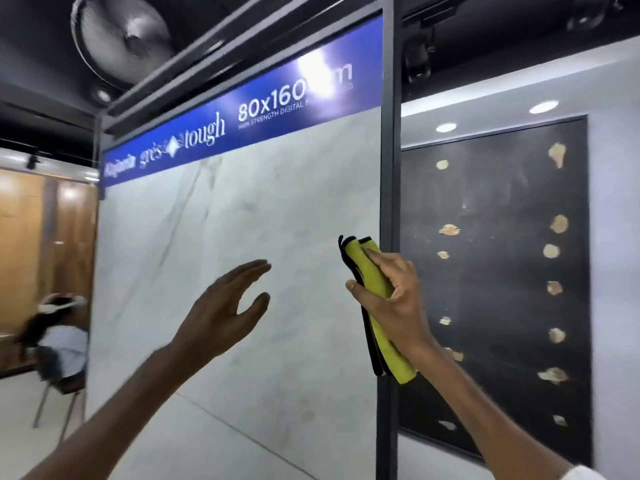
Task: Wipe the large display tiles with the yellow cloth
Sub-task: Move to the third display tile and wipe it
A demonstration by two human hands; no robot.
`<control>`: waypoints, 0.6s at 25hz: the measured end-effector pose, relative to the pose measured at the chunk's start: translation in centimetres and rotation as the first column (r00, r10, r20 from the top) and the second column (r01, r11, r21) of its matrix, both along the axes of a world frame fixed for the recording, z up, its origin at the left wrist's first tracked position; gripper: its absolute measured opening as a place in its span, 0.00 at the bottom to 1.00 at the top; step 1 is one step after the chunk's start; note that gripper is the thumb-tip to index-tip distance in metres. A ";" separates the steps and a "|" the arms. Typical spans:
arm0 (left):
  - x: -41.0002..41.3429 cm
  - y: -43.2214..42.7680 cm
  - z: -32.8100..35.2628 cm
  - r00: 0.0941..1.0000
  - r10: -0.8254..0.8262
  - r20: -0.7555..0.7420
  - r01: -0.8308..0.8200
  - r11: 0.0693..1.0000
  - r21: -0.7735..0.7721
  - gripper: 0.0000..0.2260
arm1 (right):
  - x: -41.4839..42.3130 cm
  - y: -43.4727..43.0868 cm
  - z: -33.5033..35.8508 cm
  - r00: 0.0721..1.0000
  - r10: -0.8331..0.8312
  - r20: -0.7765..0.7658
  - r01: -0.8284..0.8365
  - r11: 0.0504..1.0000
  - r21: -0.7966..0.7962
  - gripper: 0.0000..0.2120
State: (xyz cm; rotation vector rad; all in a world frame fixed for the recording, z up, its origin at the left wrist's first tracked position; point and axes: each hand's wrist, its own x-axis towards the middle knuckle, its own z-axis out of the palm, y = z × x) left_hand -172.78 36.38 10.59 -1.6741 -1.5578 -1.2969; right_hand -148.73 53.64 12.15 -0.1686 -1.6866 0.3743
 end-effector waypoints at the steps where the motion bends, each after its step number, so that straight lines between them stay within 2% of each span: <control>1: -0.8 1.9 0.1 0.998 -0.056 0.006 0.056 0.998 0.020 0.26 | -0.5 0.5 0.3 0.999 -0.041 -0.001 0.041 0.999 0.024 0.28; 3: -2.5 5.8 0.6 0.991 -0.137 -0.001 0.136 0.989 0.051 0.26 | -1.7 1.8 0.9 0.992 -0.122 -0.019 0.123 0.990 0.076 0.28; 6: -4.4 10.5 2.8 0.983 -0.170 -0.071 0.176 0.981 0.082 0.26 | -3.3 3.4 2.7 0.976 -0.205 -0.069 0.213 0.966 0.147 0.28; 10: -6.5 15.0 6.3 0.957 -0.223 -0.184 0.256 0.950 0.179 0.27 | -6.6 5.4 4.4 0.918 -0.368 -0.147 0.395 0.878 0.271 0.28; 12: -7.2 17.2 7.4 0.937 -0.182 -0.299 0.256 0.938 0.231 0.27 | -8.1 6.2 5.4 0.863 -0.467 -0.192 0.505 0.788 0.353 0.27; 15: -9.2 21.3 8.8 0.895 -0.116 -0.431 0.264 0.916 0.302 0.26 | -10.0 7.3 7.2 0.719 -0.637 -0.277 0.681 0.569 0.461 0.27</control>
